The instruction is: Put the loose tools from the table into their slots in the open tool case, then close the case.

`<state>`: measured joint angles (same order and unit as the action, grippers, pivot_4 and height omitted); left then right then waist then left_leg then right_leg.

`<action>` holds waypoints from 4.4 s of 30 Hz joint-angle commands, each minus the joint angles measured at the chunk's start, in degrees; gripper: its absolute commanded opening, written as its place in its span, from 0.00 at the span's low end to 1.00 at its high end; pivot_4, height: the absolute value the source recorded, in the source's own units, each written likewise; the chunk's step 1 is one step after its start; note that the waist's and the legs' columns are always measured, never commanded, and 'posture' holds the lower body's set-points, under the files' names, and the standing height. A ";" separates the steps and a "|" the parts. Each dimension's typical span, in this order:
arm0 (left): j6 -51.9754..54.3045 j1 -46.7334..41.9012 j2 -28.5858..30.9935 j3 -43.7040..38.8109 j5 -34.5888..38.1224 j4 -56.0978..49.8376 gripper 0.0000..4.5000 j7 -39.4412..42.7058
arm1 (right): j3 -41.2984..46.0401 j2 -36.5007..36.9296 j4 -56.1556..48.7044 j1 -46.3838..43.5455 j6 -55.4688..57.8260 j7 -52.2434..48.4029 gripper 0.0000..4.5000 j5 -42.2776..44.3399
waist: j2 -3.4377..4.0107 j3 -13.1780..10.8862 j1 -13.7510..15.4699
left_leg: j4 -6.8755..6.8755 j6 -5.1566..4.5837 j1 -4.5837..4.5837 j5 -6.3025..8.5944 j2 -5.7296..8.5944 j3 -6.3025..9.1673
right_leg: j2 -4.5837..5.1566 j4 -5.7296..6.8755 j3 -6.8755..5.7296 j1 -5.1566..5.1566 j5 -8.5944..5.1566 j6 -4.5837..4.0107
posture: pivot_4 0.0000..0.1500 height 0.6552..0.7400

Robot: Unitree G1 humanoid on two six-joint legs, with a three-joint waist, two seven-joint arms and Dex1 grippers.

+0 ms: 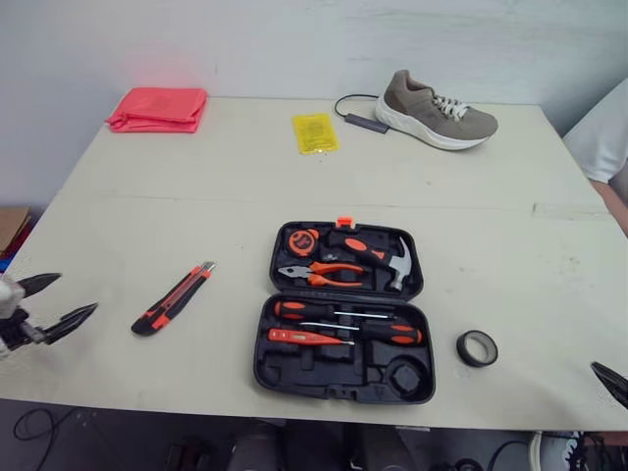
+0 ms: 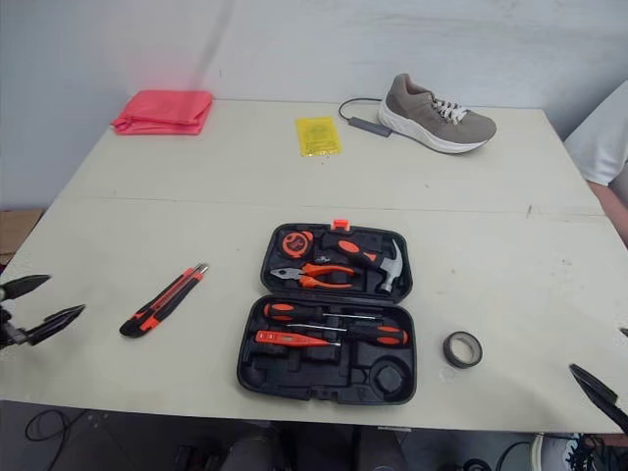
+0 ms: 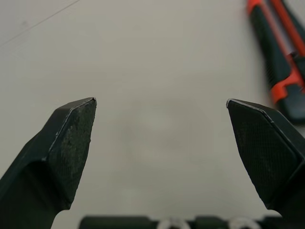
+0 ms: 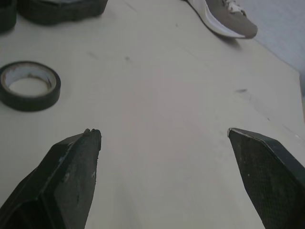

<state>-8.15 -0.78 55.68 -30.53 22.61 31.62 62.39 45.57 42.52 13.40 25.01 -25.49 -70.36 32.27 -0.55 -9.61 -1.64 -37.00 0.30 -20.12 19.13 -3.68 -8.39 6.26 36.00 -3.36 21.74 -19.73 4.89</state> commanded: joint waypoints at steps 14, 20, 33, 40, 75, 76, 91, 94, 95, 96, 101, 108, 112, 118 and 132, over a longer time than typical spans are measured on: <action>36.79 4.03 -3.53 9.25 0.79 -36.21 0.99 -16.13 | -23.42 -6.98 -36.75 -10.61 15.23 6.83 1.00 8.00 | 0.09 -0.09 0.19 | -0.09 -0.26 -0.02 -0.27 0.01 -0.01 | -0.13 0.05 0.01 -0.06 0.04 0.09 | 1.00 1.00; 38.91 3.18 -6.26 13.53 -1.74 -36.78 0.99 -19.19 | -30.30 -8.31 -39.77 -12.50 14.01 4.86 1.00 5.54 | -0.08 -0.15 0.16 | -0.15 -0.14 -0.05 -0.32 0.02 -0.02 | -0.17 0.00 0.00 -0.06 0.05 0.10 | 1.00 1.00; 45.25 3.29 -5.67 17.30 -3.30 -37.24 0.61 -19.20 | -31.25 -8.94 -38.47 -10.32 11.29 2.68 1.00 4.41 | 0.01 -0.09 1.22 | -0.16 -0.17 0.04 -0.33 0.03 -0.04 | -0.16 0.07 0.06 -0.11 0.05 0.11 | 1.00 1.00; 43.78 2.92 -5.59 17.04 -3.57 -37.36 0.35 -18.67 | -31.49 -8.92 -38.27 -10.16 10.78 2.52 1.00 3.98 | 0.04 -0.08 1.26 | -0.15 -0.17 0.04 -0.33 0.03 -0.04 | -0.17 0.05 0.06 -0.11 0.05 0.11 | 1.00 1.00; 40.21 -24.77 -7.02 52.98 -7.26 -61.98 0.35 3.81 | -21.55 -5.73 -36.48 4.04 8.57 -0.47 1.00 2.62 | -0.16 -0.19 1.54 | -0.54 -0.12 -0.06 -0.37 -0.06 -0.17 | -0.87 0.02 0.42 -0.14 0.12 0.23 | 1.00 1.00; 40.14 -25.31 -7.13 53.89 -8.25 -61.60 0.35 3.83 | -21.31 -5.72 -36.61 4.50 8.59 -0.51 1.00 2.63 | -0.16 -0.19 1.58 | -0.54 -0.11 -0.06 -0.37 -0.07 -0.17 | -0.88 0.02 0.42 -0.14 0.12 0.23 | 1.00 1.00; 40.83 -28.68 -9.33 60.51 -16.03 -60.42 0.35 4.84 | -19.85 -5.72 -37.98 9.31 8.90 -0.24 1.00 2.76 | -0.16 -0.19 1.60 | -0.73 -0.20 -0.11 -0.33 -0.09 -0.13 | -0.82 0.05 0.43 -0.16 0.11 0.22 | 1.00 1.00; 40.34 -28.98 -9.97 61.39 -16.94 -60.34 0.35 5.09 | -19.82 -5.77 -38.16 9.39 9.00 -0.14 1.00 2.75 | -0.15 -0.19 1.64 | -0.74 -0.20 -0.11 -0.33 -0.08 -0.13 | -0.82 0.06 0.43 -0.17 0.11 0.22 | 1.00 1.00; 40.30 -29.17 -10.22 61.67 -17.17 -60.31 0.35 5.17 | -19.82 -5.76 -38.22 9.40 9.04 -0.12 1.00 2.77 | -0.15 -0.19 1.64 | -0.75 -0.20 -0.11 -0.33 -0.08 -0.12 | -0.82 0.06 0.43 -0.17 0.11 0.22 | 1.00 1.00; 40.45 -29.34 -10.44 61.86 -17.34 -60.24 0.35 5.21 | -19.81 -5.74 -38.24 9.40 9.07 -0.13 1.00 2.77 | -0.15 -0.19 1.65 | -0.75 -0.20 -0.11 -0.33 -0.08 -0.12 | -0.82 0.06 0.43 -0.17 0.11 0.22 | 1.00 1.00; 41.69 -29.83 -11.01 62.29 -18.08 -60.07 0.35 5.09 | -19.73 -5.63 -38.38 9.58 9.19 -0.15 1.00 2.73 | -0.15 -0.19 1.72 | -0.81 -0.22 -0.12 -0.31 -0.07 -0.12 | -0.82 0.08 0.43 -0.17 0.11 0.22 | 1.00 1.00; 43.03 -30.28 -10.99 62.70 -18.12 -60.23 0.58 5.36 | -20.09 -5.68 -38.43 9.36 9.29 0.14 1.00 2.49 | -0.15 -0.19 1.70 | -0.93 -0.25 -0.12 -0.30 -0.08 -0.11 | -0.81 0.14 0.43 -0.22 0.11 0.22 | 1.00 1.00; 39.81 -29.75 -11.39 61.10 -17.35 -60.37 0.75 5.47 | -20.32 -5.71 -38.34 9.06 9.36 0.24 1.00 2.49 | -0.14 -0.18 1.69 | -0.94 -0.26 -0.11 -0.29 -0.08 -0.09 | -0.77 0.16 0.43 -0.23 0.11 0.22 | 1.00 1.00; 40.80 -28.64 -10.00 56.96 -11.01 -62.12 0.75 9.11 | -20.71 -5.62 -38.05 8.58 9.61 0.04 1.00 2.47 | -0.14 -0.18 1.61 | -0.95 -0.25 -0.11 -0.30 -0.12 -0.09 | -0.74 0.18 0.43 -0.22 0.11 0.22 | 1.00 1.00; 19.64 -20.61 -20.06 46.31 -1.33 -48.62 0.26 11.41 | -21.50 -6.41 -35.80 7.97 8.83 -0.38 1.00 1.73 | -0.11 -0.16 1.62 | -1.01 -0.28 -0.12 -0.28 -0.09 -0.09 | -0.73 0.22 0.40 -0.23 0.11 0.23 | 1.00 1.00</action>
<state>14.46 -22.21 36.06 16.68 20.19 -17.79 72.98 23.74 36.27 -22.21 32.73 -15.96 -70.53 33.69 -0.66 -9.77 -0.02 -38.01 0.02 -20.24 18.85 -3.77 -8.48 5.53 36.22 -2.97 21.51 -19.62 5.12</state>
